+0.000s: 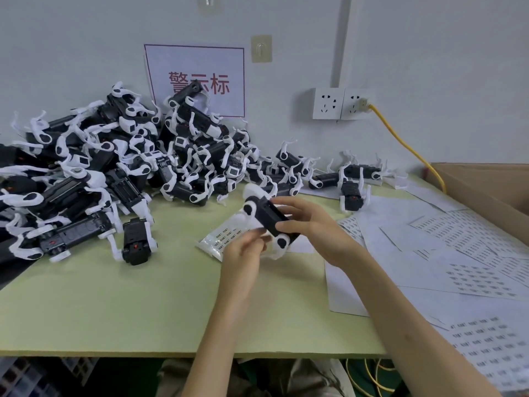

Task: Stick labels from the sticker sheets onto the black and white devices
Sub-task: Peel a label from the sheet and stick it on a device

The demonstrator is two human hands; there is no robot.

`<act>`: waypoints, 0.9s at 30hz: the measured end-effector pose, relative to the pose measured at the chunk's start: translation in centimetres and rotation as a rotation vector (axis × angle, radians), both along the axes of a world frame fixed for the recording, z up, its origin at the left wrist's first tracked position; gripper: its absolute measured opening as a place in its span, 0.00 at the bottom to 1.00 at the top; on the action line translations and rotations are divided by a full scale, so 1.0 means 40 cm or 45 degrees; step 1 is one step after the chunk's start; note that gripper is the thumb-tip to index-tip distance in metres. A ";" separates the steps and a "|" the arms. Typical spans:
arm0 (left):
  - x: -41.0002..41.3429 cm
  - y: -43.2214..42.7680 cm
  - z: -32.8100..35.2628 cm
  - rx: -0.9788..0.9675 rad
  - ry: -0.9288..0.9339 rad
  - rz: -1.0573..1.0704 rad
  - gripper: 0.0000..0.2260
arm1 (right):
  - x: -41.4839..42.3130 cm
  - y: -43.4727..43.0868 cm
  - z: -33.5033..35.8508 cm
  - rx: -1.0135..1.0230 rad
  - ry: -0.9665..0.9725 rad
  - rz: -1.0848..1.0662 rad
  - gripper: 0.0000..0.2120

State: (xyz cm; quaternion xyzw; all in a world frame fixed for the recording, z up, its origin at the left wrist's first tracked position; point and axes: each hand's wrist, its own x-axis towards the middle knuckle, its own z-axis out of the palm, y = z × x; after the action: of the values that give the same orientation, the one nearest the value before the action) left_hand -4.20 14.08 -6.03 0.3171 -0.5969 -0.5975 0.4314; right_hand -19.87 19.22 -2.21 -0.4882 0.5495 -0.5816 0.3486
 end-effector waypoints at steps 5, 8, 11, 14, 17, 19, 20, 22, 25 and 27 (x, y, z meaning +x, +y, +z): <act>0.003 0.027 0.012 -0.012 -0.004 -0.053 0.17 | 0.037 0.011 0.043 0.016 0.364 0.041 0.23; 0.020 0.040 0.028 -0.018 0.212 -0.108 0.15 | 0.073 0.031 0.046 -0.073 0.299 0.038 0.21; 0.033 0.053 0.036 -0.033 0.245 -0.125 0.13 | 0.112 0.064 0.002 -0.187 0.083 0.016 0.20; 0.038 0.060 0.031 -0.106 0.193 -0.177 0.11 | 0.136 0.089 -0.043 -0.239 -0.121 -0.061 0.23; 0.043 0.062 0.023 -0.204 0.176 -0.188 0.14 | 0.145 0.091 -0.055 -0.294 -0.128 -0.143 0.20; 0.046 0.062 0.019 -0.272 0.177 -0.217 0.15 | 0.148 0.091 -0.055 -0.324 -0.143 -0.205 0.16; 0.045 0.063 0.017 -0.317 0.160 -0.231 0.14 | 0.148 0.092 -0.056 -0.331 -0.182 -0.241 0.14; 0.044 0.067 0.015 -0.413 0.076 -0.252 0.14 | 0.147 0.097 -0.053 -0.335 -0.230 -0.337 0.13; 0.038 0.071 0.008 -0.483 -0.022 -0.347 0.12 | 0.138 0.106 -0.053 -0.300 -0.320 -0.404 0.12; 0.038 0.073 0.004 -0.494 -0.064 -0.394 0.12 | 0.127 0.113 -0.050 -0.229 -0.432 -0.329 0.12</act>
State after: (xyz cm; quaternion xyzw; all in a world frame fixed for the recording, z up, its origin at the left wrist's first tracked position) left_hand -2.66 17.00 -5.86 0.1478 -0.7525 -0.5226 0.3726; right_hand -14.80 23.73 -4.22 -0.3380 0.4869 -0.7417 0.3138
